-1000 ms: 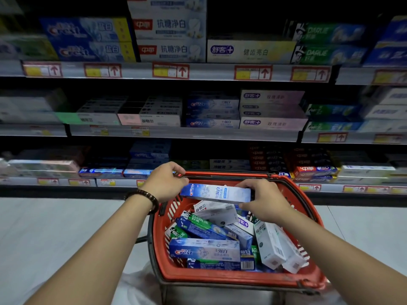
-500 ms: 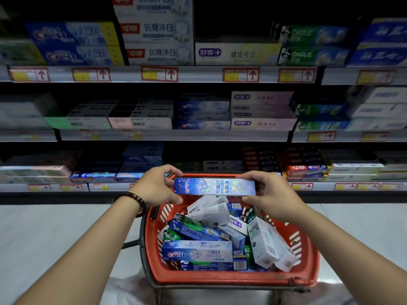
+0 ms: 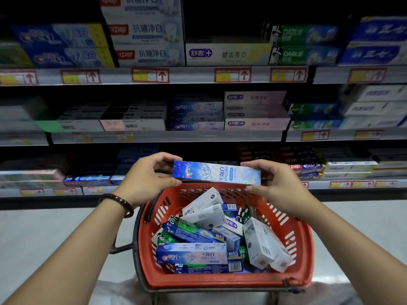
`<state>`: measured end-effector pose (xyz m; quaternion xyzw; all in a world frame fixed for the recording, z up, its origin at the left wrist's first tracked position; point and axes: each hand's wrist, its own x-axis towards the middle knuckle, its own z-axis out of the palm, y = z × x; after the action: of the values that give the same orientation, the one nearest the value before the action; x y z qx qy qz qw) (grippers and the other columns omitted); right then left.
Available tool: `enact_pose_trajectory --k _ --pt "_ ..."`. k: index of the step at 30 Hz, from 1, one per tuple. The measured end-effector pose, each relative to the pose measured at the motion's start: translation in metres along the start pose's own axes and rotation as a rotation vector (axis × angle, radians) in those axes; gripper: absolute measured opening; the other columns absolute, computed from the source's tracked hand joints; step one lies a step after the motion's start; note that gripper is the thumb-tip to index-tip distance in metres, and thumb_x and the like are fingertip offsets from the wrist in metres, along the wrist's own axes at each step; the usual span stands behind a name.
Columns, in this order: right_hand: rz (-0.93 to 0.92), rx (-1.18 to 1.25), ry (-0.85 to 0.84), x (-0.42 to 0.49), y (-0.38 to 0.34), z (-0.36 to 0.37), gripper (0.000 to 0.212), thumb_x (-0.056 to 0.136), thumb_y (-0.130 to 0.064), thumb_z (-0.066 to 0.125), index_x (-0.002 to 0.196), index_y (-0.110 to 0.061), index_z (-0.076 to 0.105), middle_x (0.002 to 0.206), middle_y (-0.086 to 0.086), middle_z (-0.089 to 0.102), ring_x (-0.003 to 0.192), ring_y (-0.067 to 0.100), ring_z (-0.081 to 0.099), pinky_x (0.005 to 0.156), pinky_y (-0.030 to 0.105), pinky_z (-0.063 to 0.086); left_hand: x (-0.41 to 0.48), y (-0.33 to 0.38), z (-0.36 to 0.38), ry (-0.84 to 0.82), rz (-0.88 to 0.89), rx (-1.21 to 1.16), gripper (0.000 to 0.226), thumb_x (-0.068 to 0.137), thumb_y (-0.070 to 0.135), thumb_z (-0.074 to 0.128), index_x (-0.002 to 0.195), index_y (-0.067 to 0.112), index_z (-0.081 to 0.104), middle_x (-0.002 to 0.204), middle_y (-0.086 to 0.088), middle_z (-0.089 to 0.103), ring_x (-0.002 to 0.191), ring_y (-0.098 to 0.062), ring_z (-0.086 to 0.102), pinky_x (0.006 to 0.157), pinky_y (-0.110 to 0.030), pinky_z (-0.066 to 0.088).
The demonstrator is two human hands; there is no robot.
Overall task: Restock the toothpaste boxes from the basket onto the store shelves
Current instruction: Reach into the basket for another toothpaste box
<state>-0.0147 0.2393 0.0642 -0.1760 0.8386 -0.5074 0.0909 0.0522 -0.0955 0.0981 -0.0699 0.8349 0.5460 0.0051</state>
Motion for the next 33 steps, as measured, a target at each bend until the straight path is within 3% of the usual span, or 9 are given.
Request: enact_pose_trajectory --k 4,9,13,16,22,27,33 --pt "0.01 0.129 0.043 -0.002 -0.009 -0.002 0.056 0.087 -0.002 0.085 0.13 -0.035 0.072 0.12 -0.007 0.076 0.103 0.013 0.077 0.071 0.024 0.062 -0.005 0.008 0.001 -0.022 -0.009 -0.121 0.045 0.087 -0.001 0.079 0.123 0.023 0.07 0.116 0.004 0.077 0.1 -0.017 0.077 0.094 -0.031 0.059" --pt "0.039 0.306 0.09 -0.004 -0.017 0.0 0.049 0.09 -0.001 0.08 0.133 -0.022 0.068 0.12 0.0 0.076 0.107 0.014 0.076 0.087 0.035 0.065 -0.001 0.004 0.003 -0.034 -0.072 -0.259 0.037 0.094 0.006 0.073 0.128 0.02 0.07 0.119 -0.002 0.076 0.108 -0.024 0.074 0.094 -0.04 0.058" --pt "0.085 0.381 0.16 -0.003 -0.021 0.004 0.036 0.094 -0.01 0.078 0.127 -0.019 0.068 0.114 0.003 0.077 0.1 0.022 0.078 0.078 0.039 0.067 0.001 0.004 0.006 -0.013 -0.11 -0.367 0.04 0.095 0.014 0.071 0.134 0.021 0.064 0.116 -0.01 0.077 0.099 -0.028 0.076 0.09 -0.042 0.058" --pt "0.094 0.365 0.193 -0.001 -0.02 0.005 0.025 0.097 -0.015 0.075 0.121 -0.018 0.072 0.113 0.006 0.077 0.091 0.024 0.079 0.071 0.032 0.065 -0.001 0.007 0.009 -0.002 -0.127 -0.387 0.037 0.096 0.018 0.071 0.131 0.028 0.065 0.11 -0.012 0.078 0.093 -0.029 0.076 0.083 -0.041 0.06" --pt "0.092 0.347 0.191 -0.002 -0.021 0.008 0.035 0.092 -0.003 0.079 0.122 -0.018 0.072 0.114 0.001 0.075 0.087 0.024 0.079 0.071 0.028 0.064 -0.004 0.011 0.013 0.026 -0.156 -0.371 0.022 0.1 0.031 0.066 0.119 0.023 0.072 0.115 -0.016 0.074 0.081 -0.025 0.072 0.078 -0.039 0.057" --pt "0.097 0.38 0.228 -0.001 -0.021 0.011 0.019 0.1 -0.01 0.071 0.117 -0.02 0.073 0.098 0.008 0.078 0.075 0.02 0.076 0.062 0.025 0.059 -0.004 0.011 0.012 0.013 -0.163 -0.313 0.04 0.097 0.057 0.058 0.117 0.026 0.073 0.117 -0.017 0.071 0.079 -0.022 0.069 0.08 -0.038 0.059" --pt "0.137 0.389 0.242 0.0 -0.02 0.011 0.022 0.099 -0.02 0.073 0.121 -0.02 0.072 0.097 0.0 0.08 0.08 0.02 0.076 0.072 0.032 0.062 -0.005 0.013 0.015 -0.019 -0.134 -0.32 0.028 0.099 0.037 0.064 0.118 0.019 0.07 0.112 -0.019 0.074 0.077 -0.021 0.065 0.072 -0.032 0.058"
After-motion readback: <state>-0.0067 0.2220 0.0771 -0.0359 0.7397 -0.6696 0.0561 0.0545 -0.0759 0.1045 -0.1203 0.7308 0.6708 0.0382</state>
